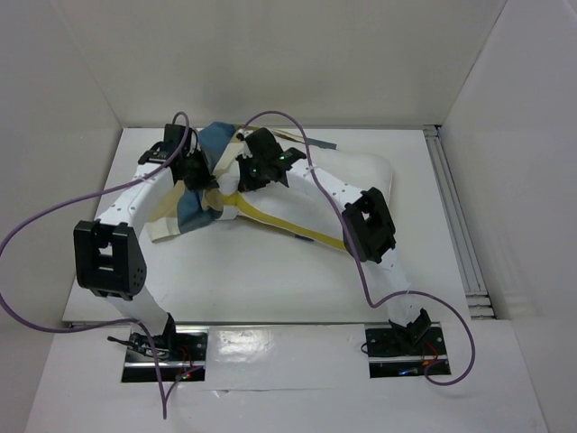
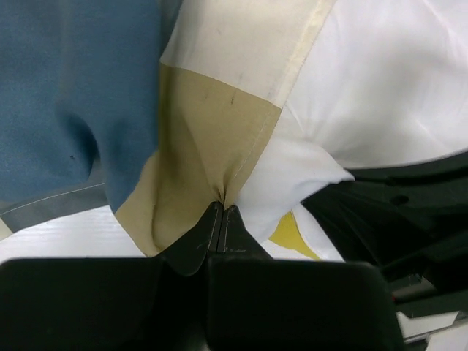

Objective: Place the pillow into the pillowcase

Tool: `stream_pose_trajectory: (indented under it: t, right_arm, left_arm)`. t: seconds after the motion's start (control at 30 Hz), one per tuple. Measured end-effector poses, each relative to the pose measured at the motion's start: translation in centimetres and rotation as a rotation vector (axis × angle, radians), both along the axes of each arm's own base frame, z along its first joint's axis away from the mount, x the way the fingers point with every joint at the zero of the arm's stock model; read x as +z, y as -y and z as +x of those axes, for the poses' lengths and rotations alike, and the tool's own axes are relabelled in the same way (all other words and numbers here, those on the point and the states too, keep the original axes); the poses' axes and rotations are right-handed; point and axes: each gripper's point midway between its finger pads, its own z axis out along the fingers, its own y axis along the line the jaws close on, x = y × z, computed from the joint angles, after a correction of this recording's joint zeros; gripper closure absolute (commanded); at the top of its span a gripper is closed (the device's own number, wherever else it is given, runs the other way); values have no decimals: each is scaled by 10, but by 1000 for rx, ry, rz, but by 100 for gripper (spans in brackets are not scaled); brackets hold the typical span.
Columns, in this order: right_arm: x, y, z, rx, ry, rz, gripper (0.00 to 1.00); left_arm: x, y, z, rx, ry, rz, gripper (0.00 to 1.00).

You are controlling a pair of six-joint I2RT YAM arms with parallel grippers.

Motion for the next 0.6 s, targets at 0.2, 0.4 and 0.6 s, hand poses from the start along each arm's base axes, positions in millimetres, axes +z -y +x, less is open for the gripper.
stream_pose_trajectory:
  t: [0.2, 0.4, 0.6]
  right_arm:
    - [11, -1, 0, 0, 3, 10, 100]
    - [16, -3, 0, 6, 1, 21, 100]
    - [7, -2, -2, 6, -12, 13, 100]
  left_arm:
    - [25, 15, -10, -77, 67, 3, 100]
    - [35, 19, -15, -96, 91, 0, 100]
    - [28, 16, -19, -85, 68, 20, 100]
